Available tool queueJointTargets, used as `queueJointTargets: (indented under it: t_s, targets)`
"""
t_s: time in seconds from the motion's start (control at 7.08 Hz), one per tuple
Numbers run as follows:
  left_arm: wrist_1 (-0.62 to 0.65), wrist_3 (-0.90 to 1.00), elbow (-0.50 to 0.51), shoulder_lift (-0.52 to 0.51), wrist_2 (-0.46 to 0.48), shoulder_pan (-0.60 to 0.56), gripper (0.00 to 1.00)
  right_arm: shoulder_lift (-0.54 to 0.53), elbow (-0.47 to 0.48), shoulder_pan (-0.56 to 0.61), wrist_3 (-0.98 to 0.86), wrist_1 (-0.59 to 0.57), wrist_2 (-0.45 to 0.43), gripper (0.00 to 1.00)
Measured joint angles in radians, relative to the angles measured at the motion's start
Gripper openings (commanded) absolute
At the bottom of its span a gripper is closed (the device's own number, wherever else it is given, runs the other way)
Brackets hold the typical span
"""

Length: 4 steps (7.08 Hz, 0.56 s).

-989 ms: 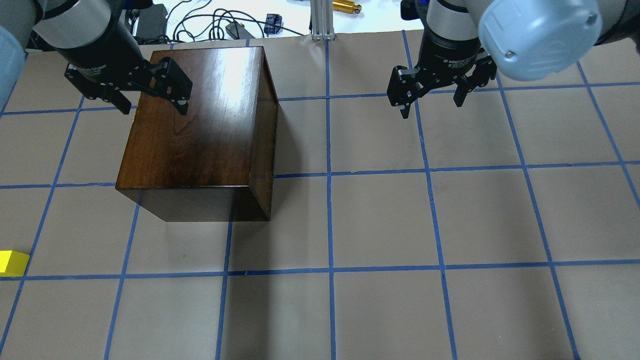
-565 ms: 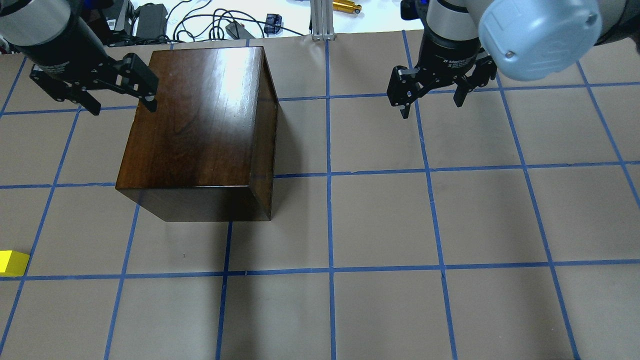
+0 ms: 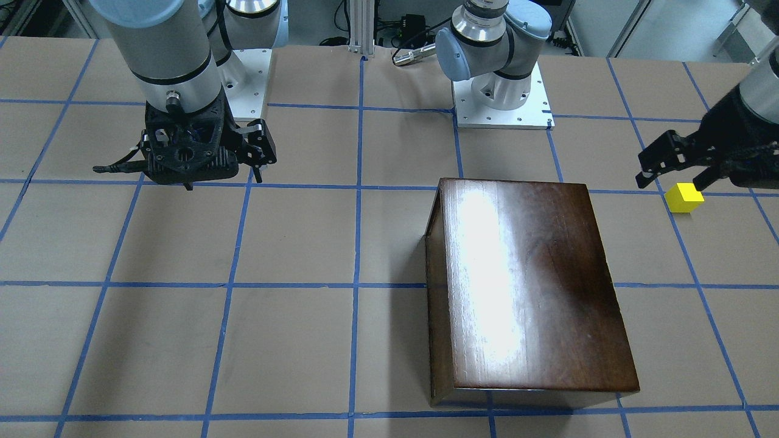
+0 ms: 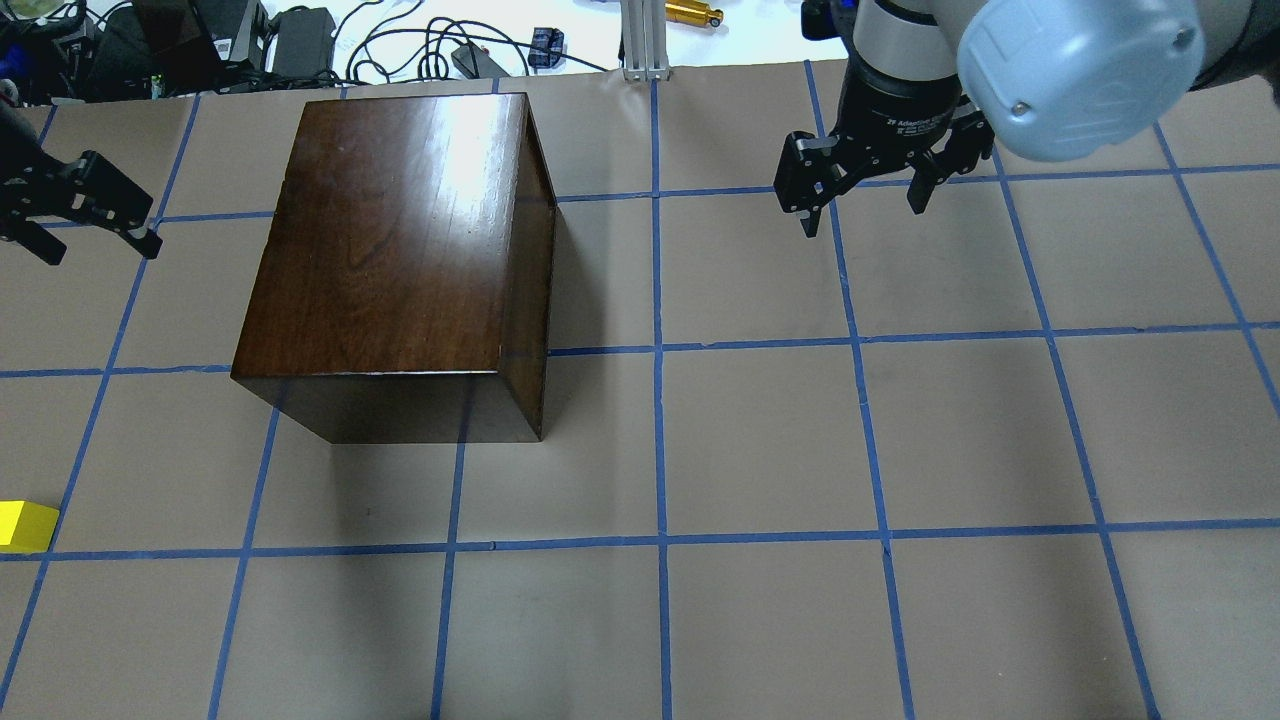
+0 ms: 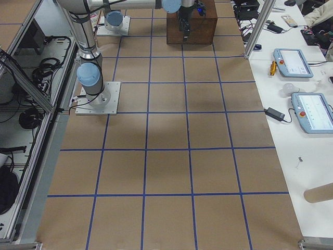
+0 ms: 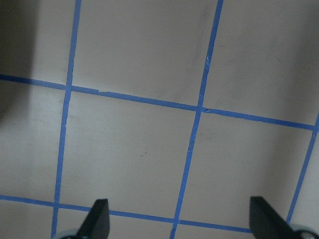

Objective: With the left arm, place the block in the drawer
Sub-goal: 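Lower the left gripper to the white drawer handle and grasp it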

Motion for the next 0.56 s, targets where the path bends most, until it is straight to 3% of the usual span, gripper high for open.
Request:
queueJointTargets:
  t_s: [0.28, 0.56]
  targets:
    - [0.059, 0.115, 0.000, -0.090, -0.015, 0.083, 1.00, 0.000, 0.000, 0.000, 0.000, 0.000, 0.000, 1.00]
    - [0.083, 0.161, 0.000, -0.161, -0.087, 0.103, 1.00, 0.000, 0.000, 0.000, 0.000, 0.000, 0.000, 1.00]
